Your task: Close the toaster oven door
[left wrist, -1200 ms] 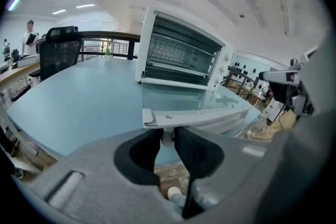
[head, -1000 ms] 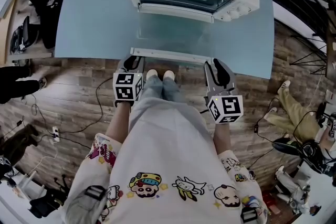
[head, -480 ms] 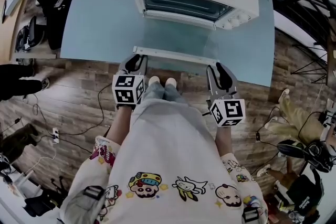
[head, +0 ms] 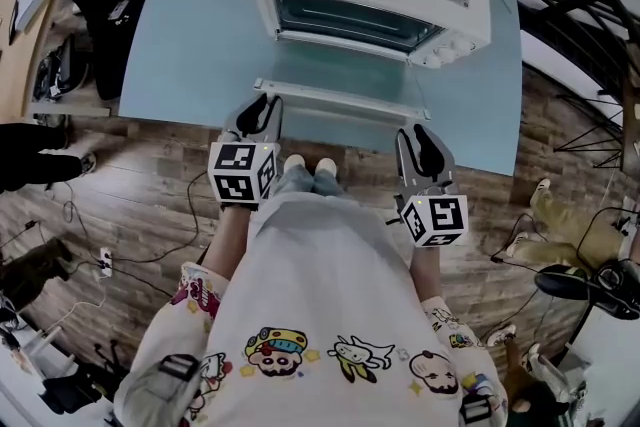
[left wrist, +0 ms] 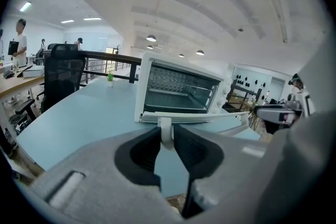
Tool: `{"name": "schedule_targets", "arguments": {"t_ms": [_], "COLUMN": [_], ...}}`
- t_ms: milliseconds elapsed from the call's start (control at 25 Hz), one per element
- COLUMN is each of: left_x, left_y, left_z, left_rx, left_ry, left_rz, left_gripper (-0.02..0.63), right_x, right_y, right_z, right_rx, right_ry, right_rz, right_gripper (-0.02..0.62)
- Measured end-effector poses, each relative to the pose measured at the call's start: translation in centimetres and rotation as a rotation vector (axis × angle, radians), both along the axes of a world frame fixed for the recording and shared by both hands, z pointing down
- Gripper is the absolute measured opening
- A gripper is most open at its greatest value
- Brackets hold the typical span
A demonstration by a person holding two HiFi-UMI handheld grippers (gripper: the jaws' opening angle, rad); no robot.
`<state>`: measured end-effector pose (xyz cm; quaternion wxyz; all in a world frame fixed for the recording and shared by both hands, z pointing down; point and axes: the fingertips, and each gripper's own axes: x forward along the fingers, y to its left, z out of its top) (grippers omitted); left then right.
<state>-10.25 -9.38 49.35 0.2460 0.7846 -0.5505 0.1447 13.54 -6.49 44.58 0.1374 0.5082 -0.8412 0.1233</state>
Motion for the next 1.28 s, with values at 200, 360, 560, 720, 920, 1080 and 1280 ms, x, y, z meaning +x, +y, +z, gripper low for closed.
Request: {"name": "schedule_targets", "arguments": {"t_ms": [200, 360, 560, 720, 920, 1080, 1280], "left_x": [0.0, 0.0, 0.1, 0.1, 0.2, 0.3, 0.4], "left_y": [-1.7, -2.8, -4.2, -5.6, -7.6, -9.2, -10.9], "left_z": [-2.5, -4.0, -5.2, -6.2, -7.5, -8.4, -9.1], "left_rx": [0.056, 0.084, 0.107, 0.130, 0.157, 0.180, 0.195], "left_ry": [-0.014, -0.017, -0.028, -0.016, 0.000, -0.001, -0.008], "left_rz": [-0.008, -0.011, -0.010, -0.012, -0.013, -0.016, -0.015], "left_gripper": [0.078, 0.078, 0.078, 0.078, 0.078, 0.078, 0.078], "right_x": [0.3, 0.7, 1.2, 1.3, 1.4, 1.5, 1.9], "right_y": [-0.4, -0.6, -1.1, -1.6, -2.1, -2.6, -3.1], "right_z": [-0.4, -0.6, -0.6, -0.4, -0.3, -0.3, -0.2], "right_rx": [0.012, 0.021, 0.020, 0.018, 0.015, 0.013, 0.008], "right_ry": [-0.011, -0.017, -0.023, -0.028, -0.027, -0.027, -0.024], "right_rz": [0.011, 0.021, 0.032, 0.032, 0.024, 0.018, 0.026], "right_gripper": [0.130, 0.130, 0.130, 0.130, 0.130, 0.130, 0.130]}}
